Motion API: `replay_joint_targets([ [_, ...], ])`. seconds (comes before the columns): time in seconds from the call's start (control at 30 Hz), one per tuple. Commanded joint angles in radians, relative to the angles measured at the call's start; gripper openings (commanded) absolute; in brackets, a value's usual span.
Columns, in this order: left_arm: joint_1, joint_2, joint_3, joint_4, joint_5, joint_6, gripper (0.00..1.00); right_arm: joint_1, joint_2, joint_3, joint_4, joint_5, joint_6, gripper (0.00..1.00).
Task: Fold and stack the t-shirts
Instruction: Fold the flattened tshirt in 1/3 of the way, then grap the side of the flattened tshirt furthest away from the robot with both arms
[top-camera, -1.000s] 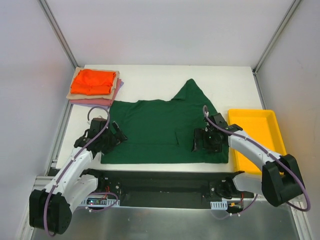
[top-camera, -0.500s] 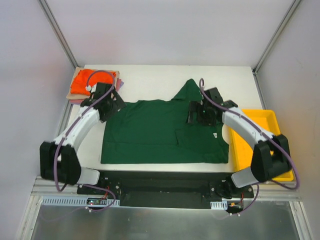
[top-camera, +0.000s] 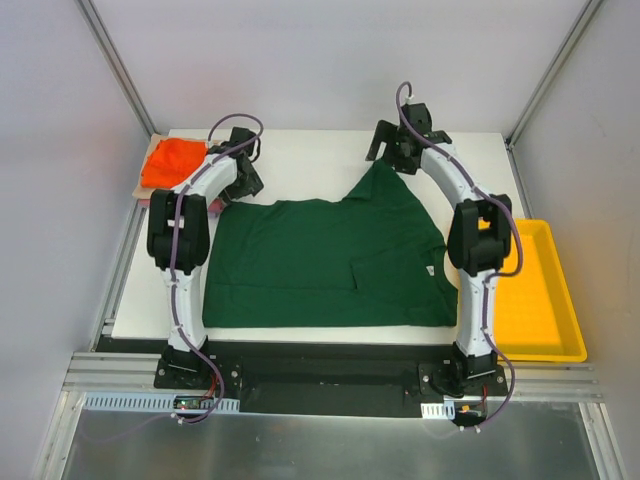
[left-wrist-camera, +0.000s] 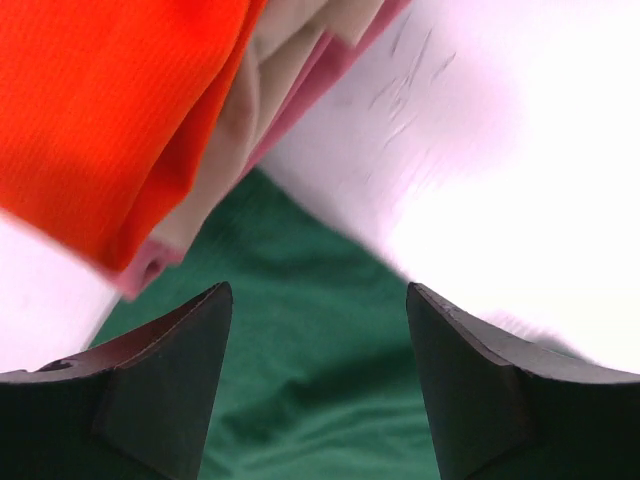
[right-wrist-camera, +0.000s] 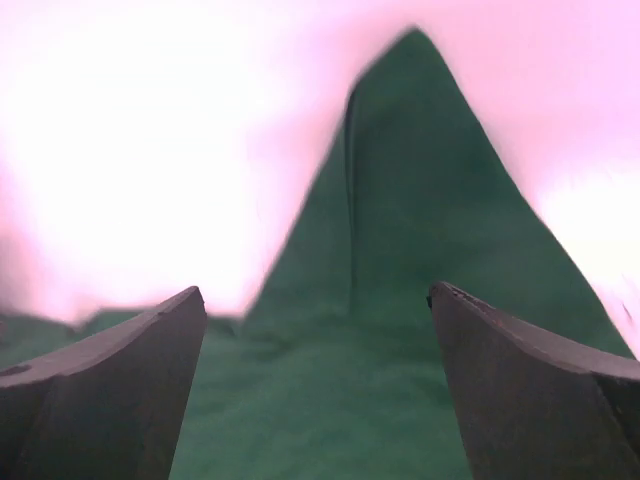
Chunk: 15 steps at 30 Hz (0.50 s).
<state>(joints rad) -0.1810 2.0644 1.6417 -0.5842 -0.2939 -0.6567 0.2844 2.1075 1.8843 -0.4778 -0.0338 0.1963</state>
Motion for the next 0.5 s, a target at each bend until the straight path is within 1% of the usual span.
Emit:
replay_joint_targets([
  [0.0,0.015,0.103,0.182,-0.121,-0.114,0.031,0.69,-0.016,0.221,0.264,-0.004,-0.096,0.107,0.96],
  [0.1,0.028,0.164,0.262,-0.167,-0.091,0.032,0.66,-0.017,0.35,0.428,-0.008,-0.127,0.167,0.96],
  [0.17,0.029,0.18,0.267,-0.177,-0.096,0.031,0.63,-0.017,0.402,0.487,0.01,-0.123,0.204,0.96],
  [0.27,0.029,0.184,0.256,-0.195,-0.09,0.029,0.61,-0.016,0.437,0.478,0.077,-0.103,0.245,0.96],
  [0.47,0.028,0.201,0.231,-0.207,-0.053,0.026,0.52,-0.01,0.485,0.481,0.09,-0.084,0.278,0.96],
])
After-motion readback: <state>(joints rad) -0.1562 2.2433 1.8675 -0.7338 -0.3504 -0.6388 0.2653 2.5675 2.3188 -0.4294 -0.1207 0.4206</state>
